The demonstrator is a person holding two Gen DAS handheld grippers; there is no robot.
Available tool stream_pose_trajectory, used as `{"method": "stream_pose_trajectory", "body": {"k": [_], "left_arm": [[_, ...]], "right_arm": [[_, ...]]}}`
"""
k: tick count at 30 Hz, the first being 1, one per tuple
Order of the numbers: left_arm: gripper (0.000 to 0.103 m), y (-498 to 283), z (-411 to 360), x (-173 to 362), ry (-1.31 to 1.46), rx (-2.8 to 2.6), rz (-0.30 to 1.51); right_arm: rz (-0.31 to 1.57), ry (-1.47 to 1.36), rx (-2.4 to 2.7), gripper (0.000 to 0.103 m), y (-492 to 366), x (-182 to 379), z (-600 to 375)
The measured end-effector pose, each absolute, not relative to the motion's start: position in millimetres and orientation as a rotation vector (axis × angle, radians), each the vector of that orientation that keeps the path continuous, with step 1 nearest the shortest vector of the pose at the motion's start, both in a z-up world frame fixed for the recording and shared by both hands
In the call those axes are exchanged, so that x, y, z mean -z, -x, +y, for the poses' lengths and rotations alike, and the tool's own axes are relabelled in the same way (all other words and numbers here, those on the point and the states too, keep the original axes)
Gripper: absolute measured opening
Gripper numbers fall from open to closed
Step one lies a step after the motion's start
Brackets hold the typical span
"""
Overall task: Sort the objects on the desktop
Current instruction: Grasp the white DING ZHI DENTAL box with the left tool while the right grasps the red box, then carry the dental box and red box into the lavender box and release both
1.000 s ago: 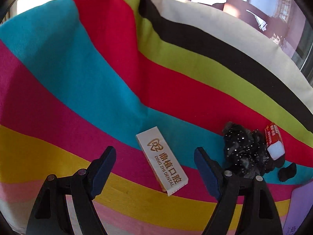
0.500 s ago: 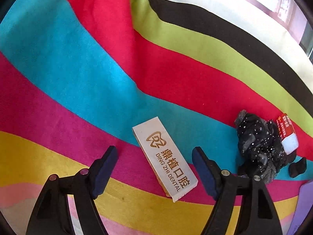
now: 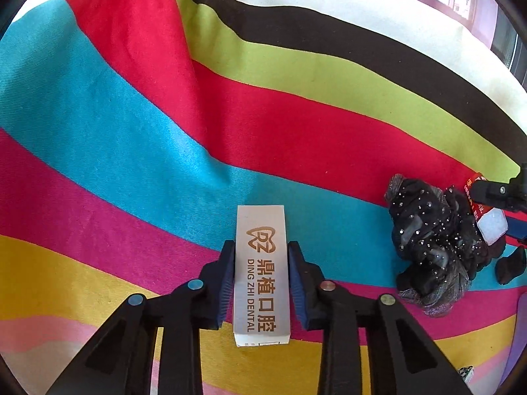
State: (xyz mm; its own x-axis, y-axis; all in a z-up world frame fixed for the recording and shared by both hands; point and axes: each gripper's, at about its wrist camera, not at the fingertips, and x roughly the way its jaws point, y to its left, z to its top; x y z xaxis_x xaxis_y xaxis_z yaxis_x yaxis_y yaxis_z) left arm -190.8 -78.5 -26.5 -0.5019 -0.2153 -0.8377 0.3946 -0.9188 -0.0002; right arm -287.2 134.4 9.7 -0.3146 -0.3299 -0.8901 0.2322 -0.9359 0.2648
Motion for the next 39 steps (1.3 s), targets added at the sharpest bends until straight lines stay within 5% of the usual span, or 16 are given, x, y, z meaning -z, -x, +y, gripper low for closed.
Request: {"method": "stream_pose_trajectory", "body": {"k": [3, 14, 28, 39], "left_arm": [[0.031, 186, -79, 26, -1.317, 2.443, 0.289], [0.031, 155, -65, -18, -1.103, 2.551, 0.349], [0.031, 153, 129, -93, -1.03, 3.305, 0.208], [0.031, 125, 212, -111, -1.119, 3.643, 0.149]], "right_arm": [[-0.135, -1.562, 2.288, 0.047, 288, -9, 138], [-0.143, -1.417, 2.285, 0.046, 274, -37, 167], [-0.216, -1.143, 2.375, 0.045, 192, -131, 300], [-0.283, -0.996, 2.583, 0.046, 116, -146, 409]]}}
